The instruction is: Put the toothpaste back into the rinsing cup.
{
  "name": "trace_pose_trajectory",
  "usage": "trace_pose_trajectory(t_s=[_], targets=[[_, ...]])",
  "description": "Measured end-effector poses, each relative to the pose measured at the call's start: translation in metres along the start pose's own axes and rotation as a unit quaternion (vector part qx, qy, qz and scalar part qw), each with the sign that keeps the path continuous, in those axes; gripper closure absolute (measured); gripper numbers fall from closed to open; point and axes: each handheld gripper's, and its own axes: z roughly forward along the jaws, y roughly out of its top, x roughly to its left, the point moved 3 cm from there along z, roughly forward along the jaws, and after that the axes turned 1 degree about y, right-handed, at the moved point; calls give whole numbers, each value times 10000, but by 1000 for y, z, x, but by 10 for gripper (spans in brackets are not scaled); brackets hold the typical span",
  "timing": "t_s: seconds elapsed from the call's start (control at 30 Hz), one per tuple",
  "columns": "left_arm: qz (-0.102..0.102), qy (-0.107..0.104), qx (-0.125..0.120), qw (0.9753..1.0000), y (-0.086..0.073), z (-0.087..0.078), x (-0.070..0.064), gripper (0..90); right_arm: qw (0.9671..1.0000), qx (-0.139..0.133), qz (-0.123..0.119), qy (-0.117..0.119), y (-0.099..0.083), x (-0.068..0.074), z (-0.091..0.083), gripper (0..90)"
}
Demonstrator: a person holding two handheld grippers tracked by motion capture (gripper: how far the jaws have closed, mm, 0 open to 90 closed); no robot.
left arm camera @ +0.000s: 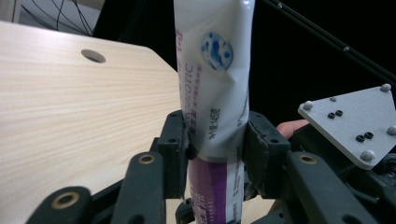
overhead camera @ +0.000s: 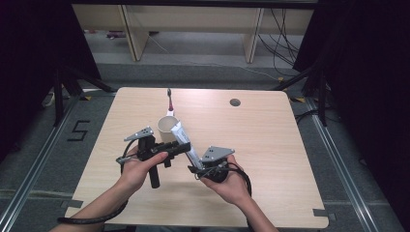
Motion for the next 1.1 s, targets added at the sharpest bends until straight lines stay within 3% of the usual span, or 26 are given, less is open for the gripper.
trace_pose_trajectory(t_s=[0.03,0.07,0.17,0.3,0.37,0.6,0.87,1.1], targets=[[19,9,-10,10000,1,0,0,645,9999,-97,-94,-46,1,-2,1,733],[30,0,-16,10000,1,-1,0,657,10000,-74,16,-40,2,-1,0,732],[110,-29,-23,9999,2,-1,-2,685,10000,-73,12,-33,3,0,1,727],[397,-47,3,9992,2,-2,-6,713,9998,-145,-153,-64,4,-1,3,718],[532,-60,20,9986,2,-2,-8,722,9999,-145,-84,-44,3,1,3,713],[760,-106,18,9971,5,-4,-12,744,9997,-211,-133,-19,5,1,3,683],[955,1,5,9954,7,-6,-11,758,9996,-274,2,-85,6,-2,0,567],[1238,119,-41,9922,10,-9,-10,763,9993,-360,-69,-96,7,-4,-1,461]])
